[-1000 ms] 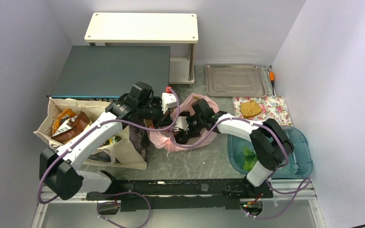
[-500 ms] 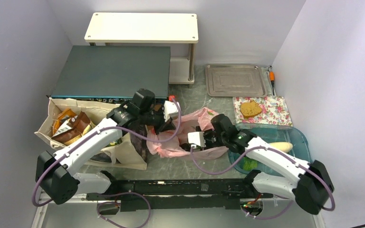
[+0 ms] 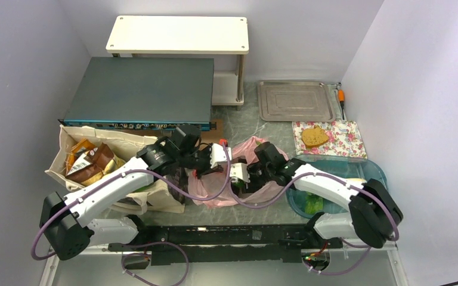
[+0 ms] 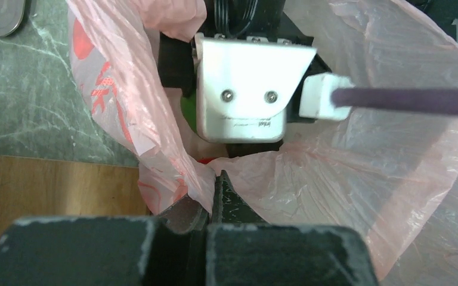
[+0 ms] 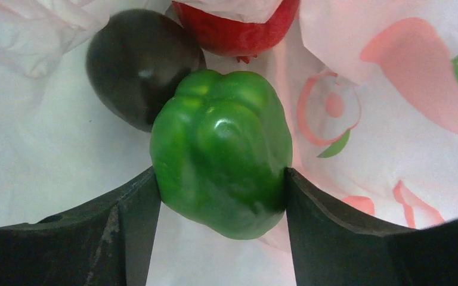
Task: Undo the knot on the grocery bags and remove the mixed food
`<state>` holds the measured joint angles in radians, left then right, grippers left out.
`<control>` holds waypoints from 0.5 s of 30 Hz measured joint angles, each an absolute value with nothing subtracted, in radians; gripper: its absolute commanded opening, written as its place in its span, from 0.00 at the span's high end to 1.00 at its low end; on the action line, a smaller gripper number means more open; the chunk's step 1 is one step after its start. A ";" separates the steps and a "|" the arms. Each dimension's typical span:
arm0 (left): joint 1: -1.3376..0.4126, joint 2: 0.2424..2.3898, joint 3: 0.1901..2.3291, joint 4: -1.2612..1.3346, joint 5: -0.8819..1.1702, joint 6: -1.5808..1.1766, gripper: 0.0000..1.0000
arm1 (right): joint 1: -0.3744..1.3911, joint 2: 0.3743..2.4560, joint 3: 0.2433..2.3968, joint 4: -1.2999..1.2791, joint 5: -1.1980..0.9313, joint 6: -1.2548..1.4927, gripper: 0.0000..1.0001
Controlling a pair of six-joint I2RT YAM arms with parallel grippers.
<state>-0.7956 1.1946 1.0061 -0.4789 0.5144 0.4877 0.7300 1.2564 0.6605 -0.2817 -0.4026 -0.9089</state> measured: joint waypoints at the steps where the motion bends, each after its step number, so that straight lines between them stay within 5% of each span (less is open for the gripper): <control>1: -0.796 1.195 1.006 -0.479 0.513 0.489 1.00 | 0.730 1.276 0.661 -0.271 -0.402 -0.912 0.55; 6: -0.796 1.195 1.006 -0.480 0.490 0.489 1.00 | 0.730 1.326 0.680 -0.259 -0.403 -0.906 0.81; 15: -0.743 1.208 1.016 -0.477 0.477 0.428 1.00 | 0.730 1.100 0.747 -0.355 -0.444 -0.822 0.88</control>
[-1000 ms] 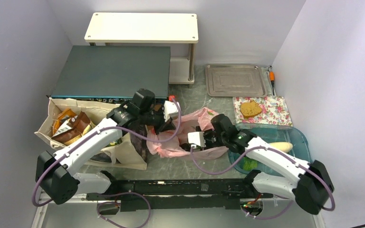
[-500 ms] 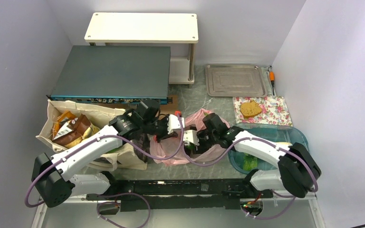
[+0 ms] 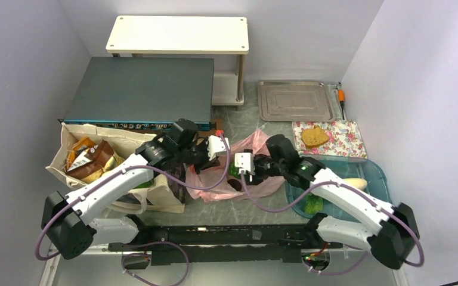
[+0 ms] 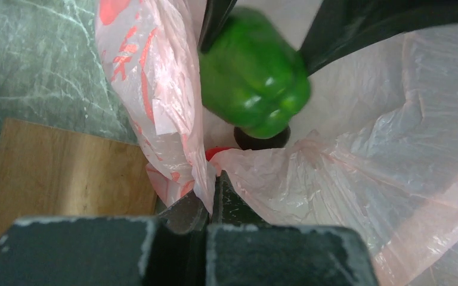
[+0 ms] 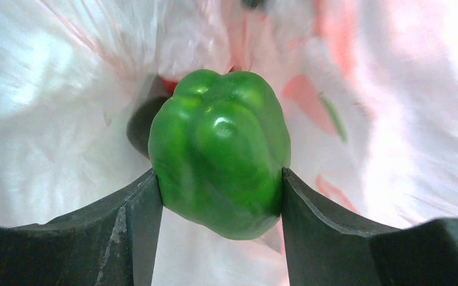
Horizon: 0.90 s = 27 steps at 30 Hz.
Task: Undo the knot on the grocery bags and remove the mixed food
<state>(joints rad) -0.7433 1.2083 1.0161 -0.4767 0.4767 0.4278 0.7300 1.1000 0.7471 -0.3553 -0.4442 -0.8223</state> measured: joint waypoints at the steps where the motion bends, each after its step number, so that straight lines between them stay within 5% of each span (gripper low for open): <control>1: -0.736 1.213 1.019 -0.475 0.477 0.419 1.00 | 0.730 1.072 0.759 -0.362 -0.450 -0.807 0.88; 21: -0.695 1.278 1.085 -0.480 0.497 0.331 1.00 | 0.713 0.843 1.143 -0.494 -0.455 -0.317 0.89; 27: -0.695 1.284 1.113 -0.492 0.500 0.339 1.00 | 0.441 0.776 1.197 -0.599 -0.362 -0.260 0.88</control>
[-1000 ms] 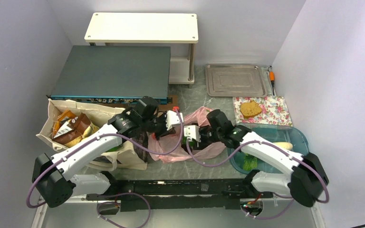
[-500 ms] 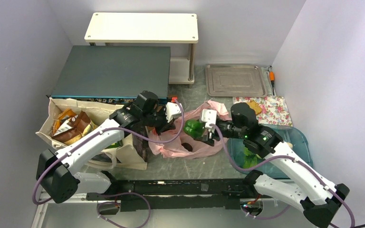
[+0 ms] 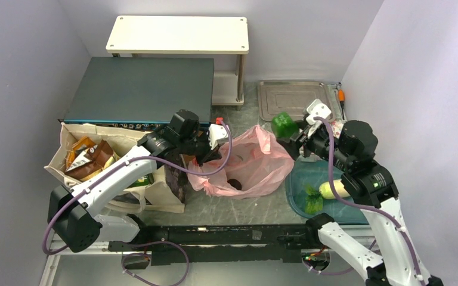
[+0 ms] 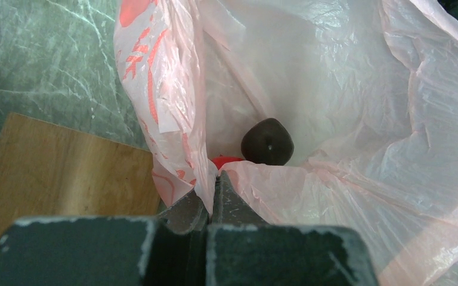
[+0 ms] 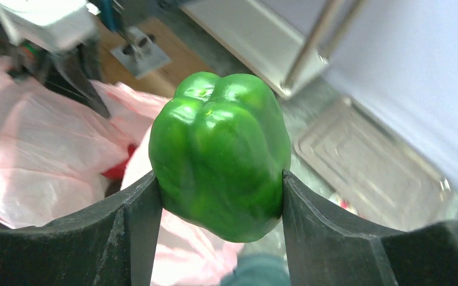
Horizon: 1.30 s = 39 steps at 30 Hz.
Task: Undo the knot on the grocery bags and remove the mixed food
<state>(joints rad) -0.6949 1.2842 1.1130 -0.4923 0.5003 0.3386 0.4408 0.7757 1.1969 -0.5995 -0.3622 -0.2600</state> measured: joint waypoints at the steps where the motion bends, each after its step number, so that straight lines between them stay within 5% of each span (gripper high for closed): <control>1: -0.695 1.284 1.115 -0.494 0.500 0.341 1.00 | 0.408 0.771 1.202 -0.633 -0.342 -0.257 0.88; 16: -0.695 1.319 1.162 -0.521 0.528 0.377 1.00 | 0.014 0.842 1.065 -1.057 -0.201 -0.532 0.80; 17: -0.695 1.319 1.162 -0.522 0.529 0.379 1.00 | -0.006 0.845 1.043 -1.084 -0.202 -0.558 0.75; 22: -0.695 1.319 1.162 -0.522 0.535 0.380 1.00 | -0.029 0.881 0.929 -1.137 -0.196 -0.639 0.20; 25: -0.695 1.319 1.162 -0.522 0.535 0.381 1.00 | -0.032 0.920 0.916 -1.155 -0.184 -0.657 0.01; 31: -0.695 1.319 1.162 -0.522 0.535 0.402 1.00 | -0.034 0.935 0.954 -1.170 -0.213 -0.663 0.00; 39: -0.712 1.315 1.162 -0.529 0.528 0.455 1.00 | -0.035 1.024 1.307 -1.184 -0.429 -0.585 0.00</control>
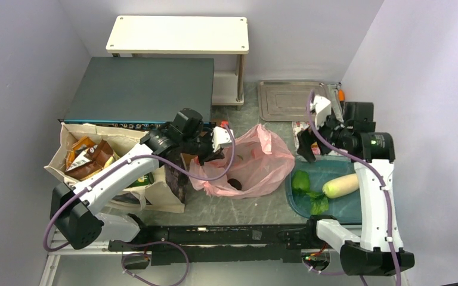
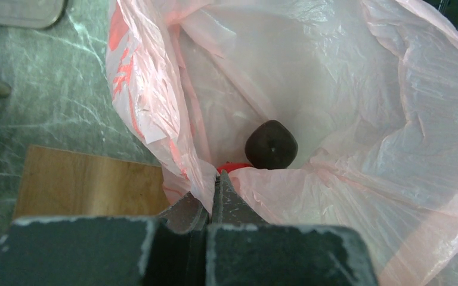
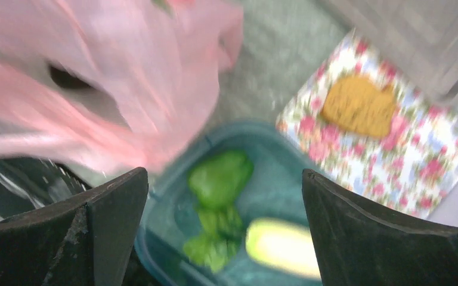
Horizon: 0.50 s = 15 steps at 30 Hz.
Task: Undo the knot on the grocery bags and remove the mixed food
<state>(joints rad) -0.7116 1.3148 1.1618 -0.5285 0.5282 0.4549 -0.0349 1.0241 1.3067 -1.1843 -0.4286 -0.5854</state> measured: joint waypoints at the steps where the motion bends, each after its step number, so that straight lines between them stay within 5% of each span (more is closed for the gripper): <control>1: -0.720 1.311 1.162 -0.529 0.524 0.465 1.00 | -0.035 1.040 1.362 -1.182 -0.466 -0.564 0.00; 8: -0.813 1.253 1.162 -0.511 0.442 0.569 1.00 | 0.027 1.135 1.621 -1.072 -0.700 -0.410 0.00; 15: -0.880 1.245 1.168 -0.469 0.333 0.649 1.00 | 0.434 1.192 1.557 -1.025 -0.677 -0.398 0.00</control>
